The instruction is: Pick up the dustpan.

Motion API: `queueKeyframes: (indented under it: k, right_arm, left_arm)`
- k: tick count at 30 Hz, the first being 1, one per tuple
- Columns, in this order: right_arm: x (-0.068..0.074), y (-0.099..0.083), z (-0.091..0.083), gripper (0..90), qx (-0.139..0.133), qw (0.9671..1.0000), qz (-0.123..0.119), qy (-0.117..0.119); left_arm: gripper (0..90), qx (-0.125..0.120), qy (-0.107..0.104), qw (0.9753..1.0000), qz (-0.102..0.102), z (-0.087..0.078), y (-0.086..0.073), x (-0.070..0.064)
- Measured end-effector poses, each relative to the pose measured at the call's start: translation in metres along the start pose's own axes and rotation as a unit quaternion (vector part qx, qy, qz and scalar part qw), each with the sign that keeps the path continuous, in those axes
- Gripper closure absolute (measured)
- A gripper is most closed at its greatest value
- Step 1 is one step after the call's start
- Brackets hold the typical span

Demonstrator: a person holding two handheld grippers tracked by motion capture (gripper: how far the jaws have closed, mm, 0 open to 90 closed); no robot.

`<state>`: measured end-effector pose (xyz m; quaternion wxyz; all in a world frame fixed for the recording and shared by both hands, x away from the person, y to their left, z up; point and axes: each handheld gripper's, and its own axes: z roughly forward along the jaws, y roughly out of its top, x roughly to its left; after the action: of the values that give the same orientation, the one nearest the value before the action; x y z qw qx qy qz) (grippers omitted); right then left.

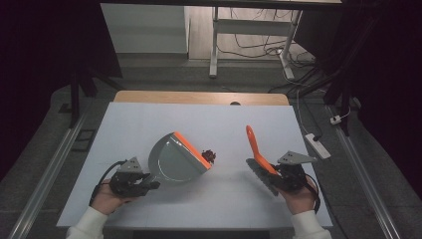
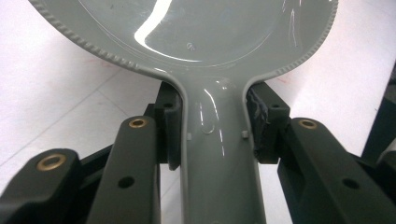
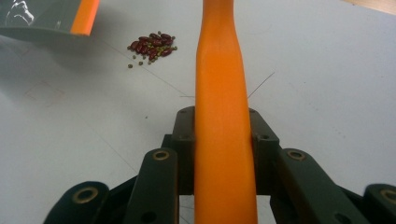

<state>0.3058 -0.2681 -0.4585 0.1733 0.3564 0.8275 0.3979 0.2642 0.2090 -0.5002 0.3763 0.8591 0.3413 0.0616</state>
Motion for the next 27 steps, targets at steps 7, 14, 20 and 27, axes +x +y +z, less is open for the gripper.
queueKeyframes:
  k: [7,14,20,27]
  right_arm:
    - [0.002,0.000,0.001,70.0,0.001,1.0000,-0.007,0.003]
    - [0.002,0.000,0.002,70.0,0.004,1.0000,-0.008,0.002]
    - [0.002,0.000,0.003,70.0,0.005,0.9999,-0.010,0.001]
    - [0.002,0.001,0.004,70.0,0.006,0.9999,-0.011,0.003]
  left_arm:
    - [61.7,0.030,-0.009,0.9995,0.001,0.004,-0.001,0.000]
    - [61.7,0.046,-0.026,0.9983,0.024,0.008,-0.003,-0.002]
    - [61.7,0.065,-0.036,0.9971,0.014,0.008,-0.002,-0.001]
    - [61.8,0.088,-0.026,0.9957,0.009,0.010,0.000,-0.001]
